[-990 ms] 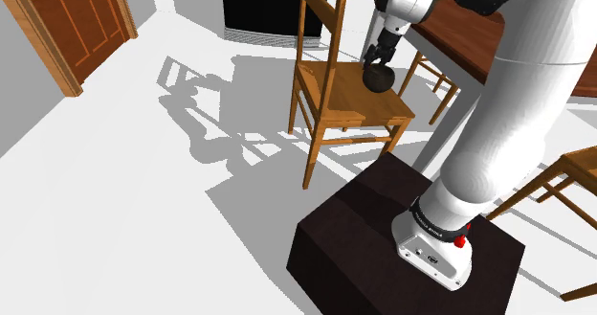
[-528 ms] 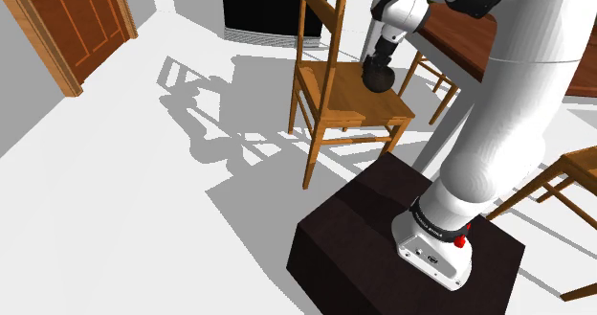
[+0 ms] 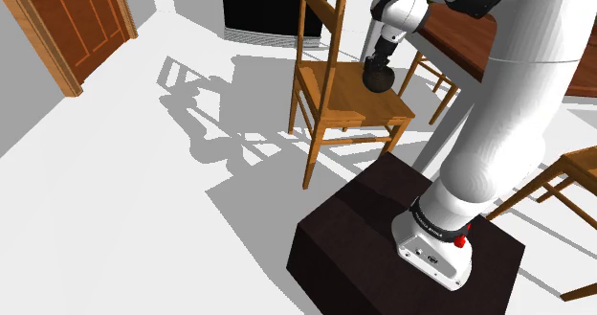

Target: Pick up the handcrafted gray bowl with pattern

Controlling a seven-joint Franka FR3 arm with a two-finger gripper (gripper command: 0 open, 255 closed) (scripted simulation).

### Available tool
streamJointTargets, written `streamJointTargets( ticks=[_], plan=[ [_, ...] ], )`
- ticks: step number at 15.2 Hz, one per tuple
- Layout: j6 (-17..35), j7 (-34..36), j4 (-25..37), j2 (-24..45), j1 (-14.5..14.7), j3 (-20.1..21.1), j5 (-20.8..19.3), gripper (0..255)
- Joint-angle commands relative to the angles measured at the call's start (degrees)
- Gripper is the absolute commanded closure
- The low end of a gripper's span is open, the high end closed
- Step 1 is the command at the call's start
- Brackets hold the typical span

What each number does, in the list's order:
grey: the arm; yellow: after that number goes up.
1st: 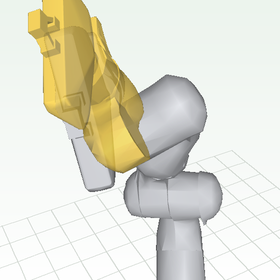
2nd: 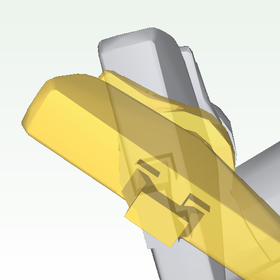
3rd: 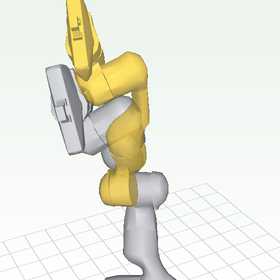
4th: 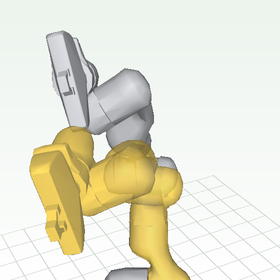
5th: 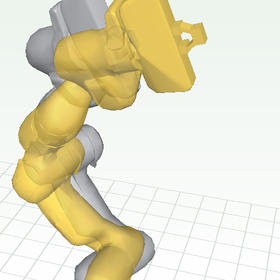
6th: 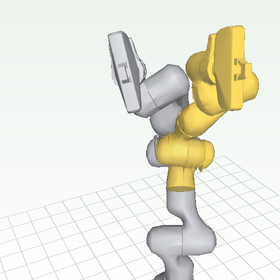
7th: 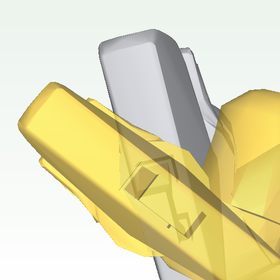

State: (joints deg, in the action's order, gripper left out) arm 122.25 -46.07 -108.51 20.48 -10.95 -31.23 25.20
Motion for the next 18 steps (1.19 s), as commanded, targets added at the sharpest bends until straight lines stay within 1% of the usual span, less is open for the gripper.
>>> streamJointTargets(
  ticks=[1, 16, 18],
  plan=[
    [0.0, 0.0, -0.1, 0.0, 0.0, 0.0, 0.0, 255],
    [-8.9, 4.2, 4.9, -5.3, 1.0, -1.8, -4.7, 255],
    [-9.0, 4.3, 5.0, -5.3, 1.0, -1.8, -4.7, 255]
  ],
)
